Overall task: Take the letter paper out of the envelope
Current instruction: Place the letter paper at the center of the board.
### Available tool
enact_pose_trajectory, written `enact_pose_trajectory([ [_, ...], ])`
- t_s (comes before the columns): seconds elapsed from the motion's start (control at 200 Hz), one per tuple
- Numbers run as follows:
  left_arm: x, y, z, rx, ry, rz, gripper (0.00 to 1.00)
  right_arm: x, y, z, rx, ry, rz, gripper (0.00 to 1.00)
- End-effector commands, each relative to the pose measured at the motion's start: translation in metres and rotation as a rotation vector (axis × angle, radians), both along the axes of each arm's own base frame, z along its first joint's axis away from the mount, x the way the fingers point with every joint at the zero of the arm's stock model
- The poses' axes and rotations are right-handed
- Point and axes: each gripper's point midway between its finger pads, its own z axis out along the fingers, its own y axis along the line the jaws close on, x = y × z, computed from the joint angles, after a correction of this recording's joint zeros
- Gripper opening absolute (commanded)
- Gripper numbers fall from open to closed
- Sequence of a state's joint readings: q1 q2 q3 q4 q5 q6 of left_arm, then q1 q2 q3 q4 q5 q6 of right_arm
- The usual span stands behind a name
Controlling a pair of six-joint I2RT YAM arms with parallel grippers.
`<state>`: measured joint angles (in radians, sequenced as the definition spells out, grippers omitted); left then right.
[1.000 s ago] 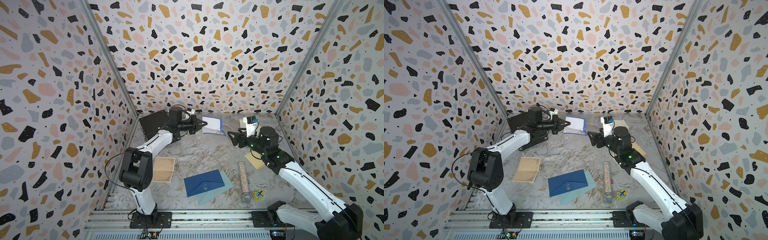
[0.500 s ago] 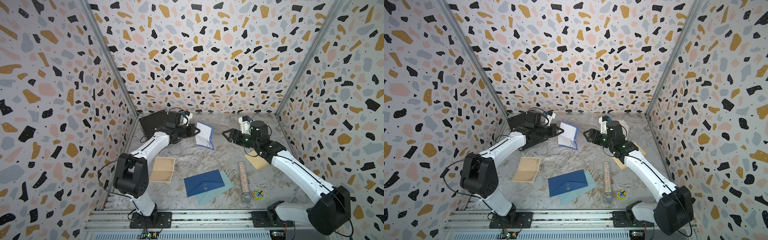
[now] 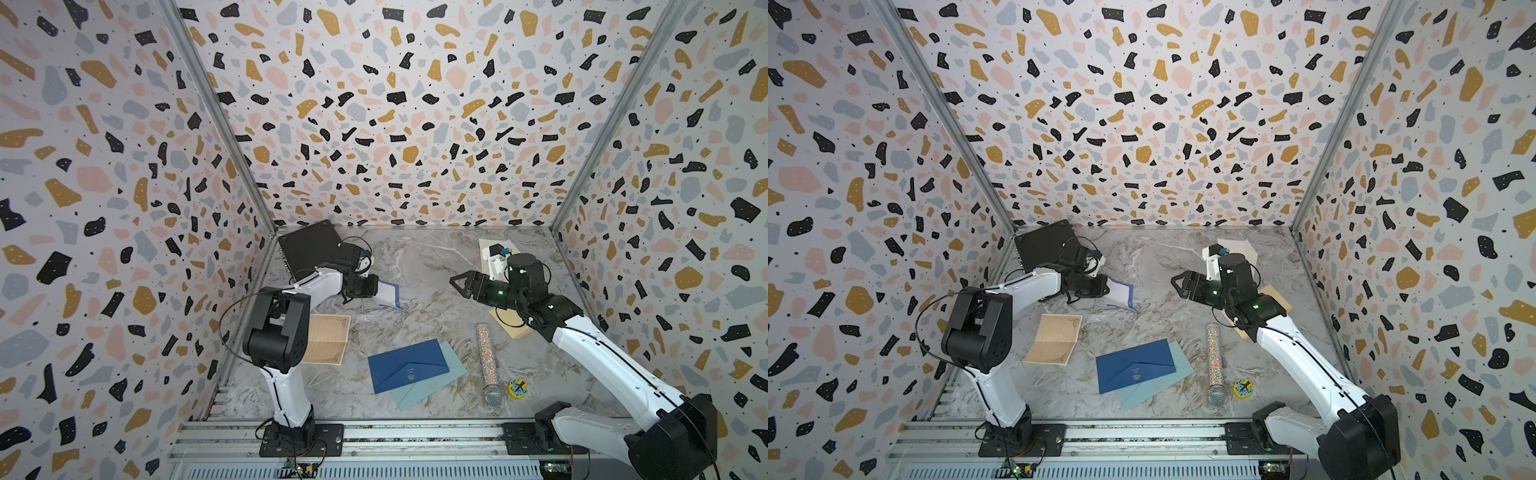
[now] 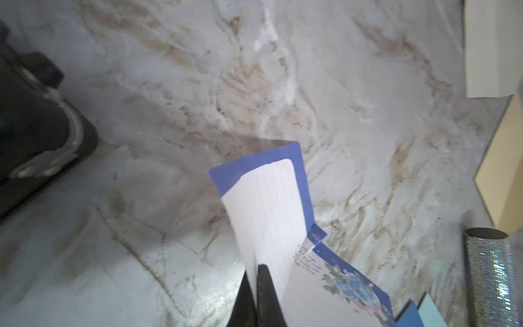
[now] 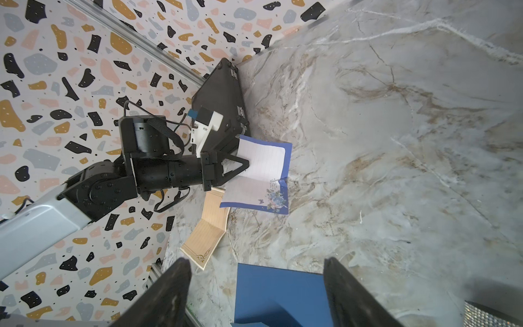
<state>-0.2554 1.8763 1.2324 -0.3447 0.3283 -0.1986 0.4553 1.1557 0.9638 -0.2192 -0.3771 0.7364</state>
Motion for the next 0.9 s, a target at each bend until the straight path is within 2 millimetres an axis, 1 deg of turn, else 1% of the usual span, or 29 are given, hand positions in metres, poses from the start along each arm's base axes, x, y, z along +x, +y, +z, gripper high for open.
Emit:
enact_pose_trajectory([
  [0.0,-0.005,0.025,-0.019,0.161,0.002,-0.009,0.0,-0.005,-0.001,0.008,0.007,-0.017,0.015,0.77],
  [0.065,-0.006,0.032,-0.022,0.2,-0.001,0.003,0.0,-0.005,0.0,0.007,0.003,-0.017,0.02,0.76],
  [0.145,-0.005,0.033,-0.02,0.204,-0.003,-0.001,0.0,-0.004,0.001,0.004,-0.001,-0.012,0.026,0.77],
  [0.235,-0.006,0.034,-0.022,0.222,0.011,-0.005,0.0,-0.004,0.002,0.0,-0.002,-0.002,0.034,0.77],
  [0.365,-0.005,0.039,-0.024,0.302,0.023,-0.019,0.0,-0.003,0.003,-0.003,-0.003,0.003,0.035,0.76],
  [0.516,-0.004,0.049,-0.028,0.39,0.046,-0.02,0.0,-0.005,0.003,-0.008,-0.009,0.014,0.038,0.77],
  [0.681,-0.001,0.051,-0.022,0.411,0.027,-0.022,0.0,-0.009,0.002,-0.021,-0.019,0.055,0.044,0.77],
  [0.891,-0.005,0.055,-0.024,0.43,0.035,-0.032,0.19,-0.014,-0.002,-0.033,-0.03,0.081,0.034,0.78],
])
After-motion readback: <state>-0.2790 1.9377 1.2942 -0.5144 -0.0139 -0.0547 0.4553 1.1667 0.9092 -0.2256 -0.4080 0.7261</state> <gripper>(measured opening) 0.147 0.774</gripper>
